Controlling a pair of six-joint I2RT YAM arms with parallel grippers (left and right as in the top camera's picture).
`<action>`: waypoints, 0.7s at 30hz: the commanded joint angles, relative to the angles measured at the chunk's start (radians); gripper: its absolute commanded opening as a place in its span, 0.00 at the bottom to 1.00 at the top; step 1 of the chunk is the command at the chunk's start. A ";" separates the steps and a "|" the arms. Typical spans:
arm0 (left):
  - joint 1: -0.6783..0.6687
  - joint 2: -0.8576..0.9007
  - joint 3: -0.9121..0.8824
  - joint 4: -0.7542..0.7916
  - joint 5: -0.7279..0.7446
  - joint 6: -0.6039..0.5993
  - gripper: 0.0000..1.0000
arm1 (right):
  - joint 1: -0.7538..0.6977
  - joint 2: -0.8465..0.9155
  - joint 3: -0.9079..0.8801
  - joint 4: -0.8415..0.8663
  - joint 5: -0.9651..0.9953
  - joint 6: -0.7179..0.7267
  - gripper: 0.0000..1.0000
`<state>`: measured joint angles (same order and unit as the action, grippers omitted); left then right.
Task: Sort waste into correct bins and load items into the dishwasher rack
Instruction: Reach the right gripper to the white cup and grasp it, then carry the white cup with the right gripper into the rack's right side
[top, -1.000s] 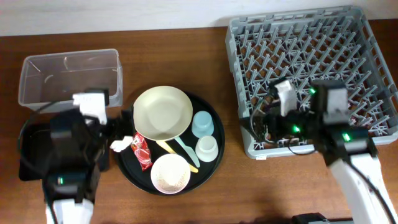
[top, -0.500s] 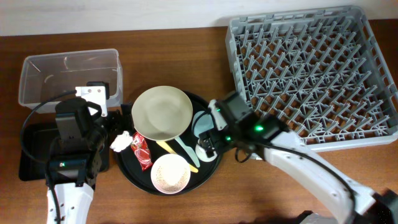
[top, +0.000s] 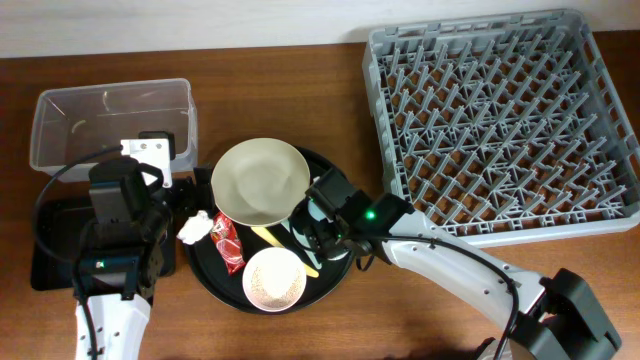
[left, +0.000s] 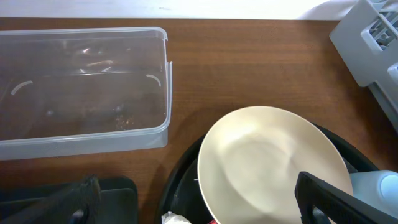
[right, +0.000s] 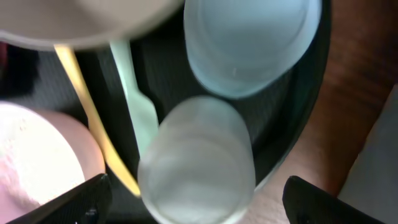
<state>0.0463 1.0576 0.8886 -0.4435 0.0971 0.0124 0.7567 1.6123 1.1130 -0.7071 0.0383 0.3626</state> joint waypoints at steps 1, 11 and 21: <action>0.002 -0.001 0.026 0.000 -0.008 0.015 1.00 | 0.007 0.008 0.019 0.019 0.038 0.093 0.92; 0.002 -0.001 0.026 0.000 -0.008 0.015 0.99 | 0.007 0.051 0.021 0.027 0.023 0.091 0.84; 0.002 -0.001 0.026 0.000 -0.008 0.015 0.99 | 0.007 0.078 0.023 0.015 0.018 0.064 0.73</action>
<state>0.0463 1.0576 0.8886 -0.4450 0.0971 0.0124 0.7567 1.6791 1.1149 -0.6807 0.0483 0.4366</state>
